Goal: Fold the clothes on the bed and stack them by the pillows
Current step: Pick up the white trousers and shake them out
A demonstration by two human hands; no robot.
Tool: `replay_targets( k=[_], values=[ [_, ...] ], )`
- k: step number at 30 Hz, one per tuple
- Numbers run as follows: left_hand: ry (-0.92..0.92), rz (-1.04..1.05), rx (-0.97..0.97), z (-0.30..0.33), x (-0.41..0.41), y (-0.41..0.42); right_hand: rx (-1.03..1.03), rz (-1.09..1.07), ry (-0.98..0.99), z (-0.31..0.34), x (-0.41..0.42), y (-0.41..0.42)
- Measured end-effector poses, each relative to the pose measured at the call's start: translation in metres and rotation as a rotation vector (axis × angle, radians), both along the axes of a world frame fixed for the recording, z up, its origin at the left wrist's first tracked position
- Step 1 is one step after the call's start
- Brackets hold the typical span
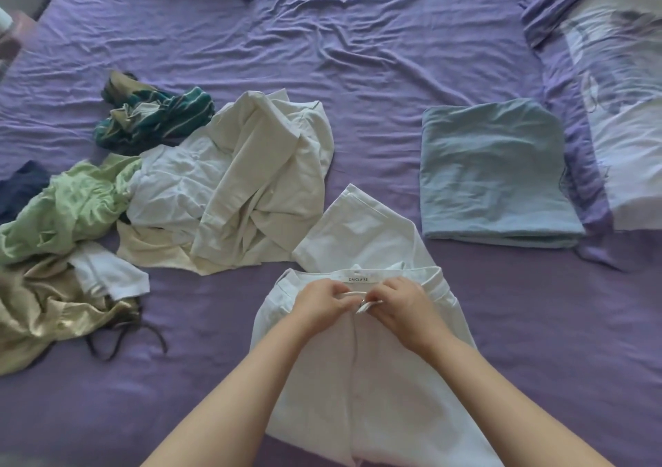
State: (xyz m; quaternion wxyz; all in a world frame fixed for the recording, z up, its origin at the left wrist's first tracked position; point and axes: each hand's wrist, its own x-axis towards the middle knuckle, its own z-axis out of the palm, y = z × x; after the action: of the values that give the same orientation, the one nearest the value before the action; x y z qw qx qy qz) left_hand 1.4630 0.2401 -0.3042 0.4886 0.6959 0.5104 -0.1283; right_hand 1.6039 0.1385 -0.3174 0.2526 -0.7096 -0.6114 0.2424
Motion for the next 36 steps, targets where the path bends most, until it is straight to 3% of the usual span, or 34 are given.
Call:
replay_targets(
  k=[7, 14, 20, 23, 25, 28, 31, 36],
  values=[
    [-0.160, 0.252, -0.221, 0.007, 0.012, -0.001, -0.069, -0.068, 0.069, 0.007, -0.005, -0.004],
    [-0.217, 0.343, -0.311, 0.009, 0.012, -0.005, 0.065, -0.097, 0.035, 0.017, -0.013, -0.005],
    [-0.201, 0.395, -0.348, 0.015, 0.007, -0.003, 0.059, -0.178, 0.038, 0.019, -0.020, -0.007],
    [-0.212, 0.235, -0.307, 0.024, 0.002, -0.005, 0.020, -0.199, 0.063, 0.019, -0.018, -0.009],
    [-0.192, 0.004, -0.175, 0.023, -0.003, -0.008, -0.018, -0.205, 0.079, 0.021, -0.015, -0.009],
    [-0.150, -0.160, 0.072, 0.019, -0.003, -0.010, -0.079, -0.191, 0.123, 0.027, -0.009, -0.006],
    [-0.162, -0.205, 0.162, 0.019, -0.003, -0.010, -0.176, -0.119, 0.206, 0.036, 0.002, -0.005],
    [-0.276, -0.056, 0.010, 0.023, -0.002, -0.014, -0.241, -0.132, 0.256, 0.047, 0.010, -0.007]
  ],
)
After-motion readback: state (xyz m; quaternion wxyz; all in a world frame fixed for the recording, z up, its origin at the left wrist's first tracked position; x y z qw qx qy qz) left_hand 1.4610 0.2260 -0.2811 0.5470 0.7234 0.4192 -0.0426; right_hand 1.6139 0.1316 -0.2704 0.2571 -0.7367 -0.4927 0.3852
